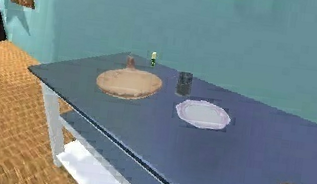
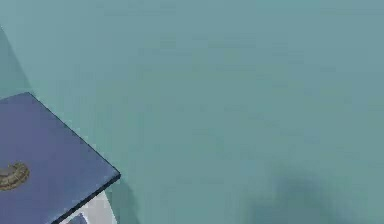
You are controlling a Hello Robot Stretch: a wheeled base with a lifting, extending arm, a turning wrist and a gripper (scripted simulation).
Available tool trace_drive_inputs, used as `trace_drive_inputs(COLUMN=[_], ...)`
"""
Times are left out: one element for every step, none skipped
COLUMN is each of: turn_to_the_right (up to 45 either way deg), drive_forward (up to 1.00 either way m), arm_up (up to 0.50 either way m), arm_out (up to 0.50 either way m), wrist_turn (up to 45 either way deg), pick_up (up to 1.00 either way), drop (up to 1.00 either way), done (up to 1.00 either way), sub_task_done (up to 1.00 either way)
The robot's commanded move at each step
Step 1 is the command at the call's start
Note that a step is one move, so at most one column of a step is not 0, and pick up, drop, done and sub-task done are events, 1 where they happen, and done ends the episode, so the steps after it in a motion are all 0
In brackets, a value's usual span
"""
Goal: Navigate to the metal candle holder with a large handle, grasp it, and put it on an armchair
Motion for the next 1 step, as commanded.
trace_drive_inputs(turn_to_the_right=[-45.0], drive_forward=[0.0], arm_up=[0.0], arm_out=[0.0], wrist_turn=[0.0], pick_up=[0.0], drop=[0.0], done=[0.0], sub_task_done=[0.0])
